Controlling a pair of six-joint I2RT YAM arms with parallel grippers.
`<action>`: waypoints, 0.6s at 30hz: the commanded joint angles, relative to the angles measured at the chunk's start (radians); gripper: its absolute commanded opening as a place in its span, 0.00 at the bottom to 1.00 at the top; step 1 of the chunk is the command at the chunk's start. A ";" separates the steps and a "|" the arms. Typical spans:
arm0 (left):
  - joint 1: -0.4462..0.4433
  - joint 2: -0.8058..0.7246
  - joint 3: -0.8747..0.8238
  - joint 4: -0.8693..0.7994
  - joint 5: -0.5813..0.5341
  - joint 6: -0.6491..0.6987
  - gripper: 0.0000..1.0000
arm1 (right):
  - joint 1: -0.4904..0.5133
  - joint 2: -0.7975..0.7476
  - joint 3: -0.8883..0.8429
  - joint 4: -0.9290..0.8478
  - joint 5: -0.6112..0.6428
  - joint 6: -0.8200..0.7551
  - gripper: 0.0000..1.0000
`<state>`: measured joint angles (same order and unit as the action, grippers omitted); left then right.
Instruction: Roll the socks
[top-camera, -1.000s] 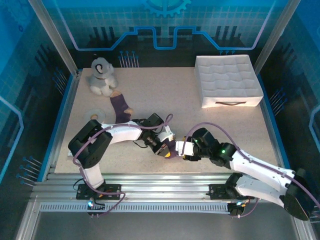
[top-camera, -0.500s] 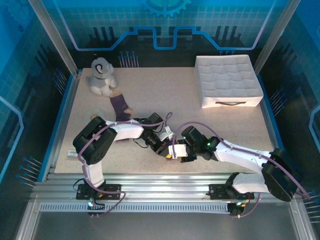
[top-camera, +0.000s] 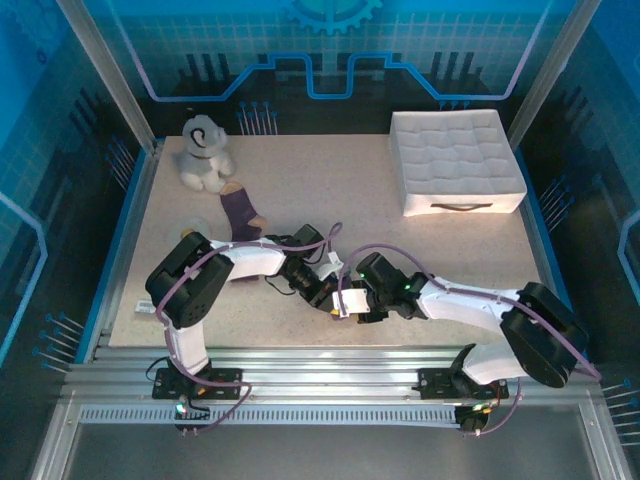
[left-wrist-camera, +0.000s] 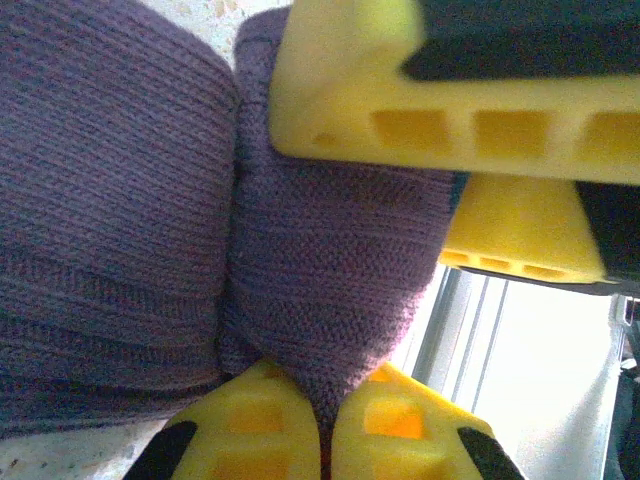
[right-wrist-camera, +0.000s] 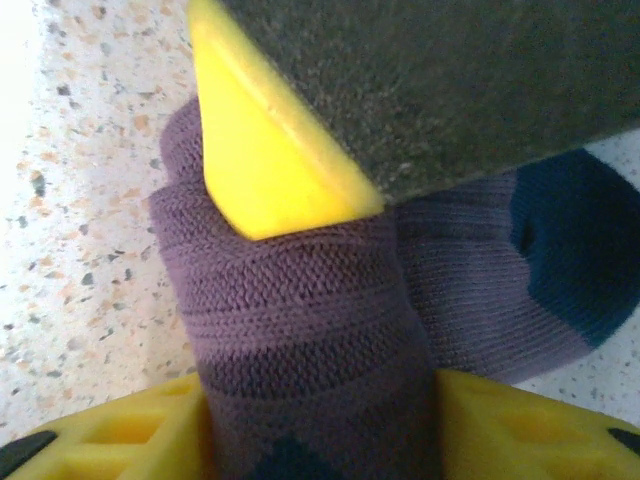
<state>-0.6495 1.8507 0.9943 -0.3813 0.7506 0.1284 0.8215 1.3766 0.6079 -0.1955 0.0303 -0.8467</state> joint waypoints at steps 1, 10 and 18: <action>0.011 0.013 -0.011 -0.040 -0.005 -0.019 0.00 | 0.026 0.037 0.002 0.013 0.019 -0.005 0.43; 0.039 -0.119 -0.082 0.028 -0.074 -0.044 0.22 | 0.085 0.055 0.015 -0.049 0.083 0.032 0.00; 0.121 -0.231 -0.115 0.044 -0.057 -0.106 0.30 | 0.102 0.108 0.071 -0.148 0.080 0.073 0.00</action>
<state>-0.5564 1.6634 0.8982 -0.3546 0.6926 0.0570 0.9009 1.4471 0.6777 -0.2245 0.1211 -0.8009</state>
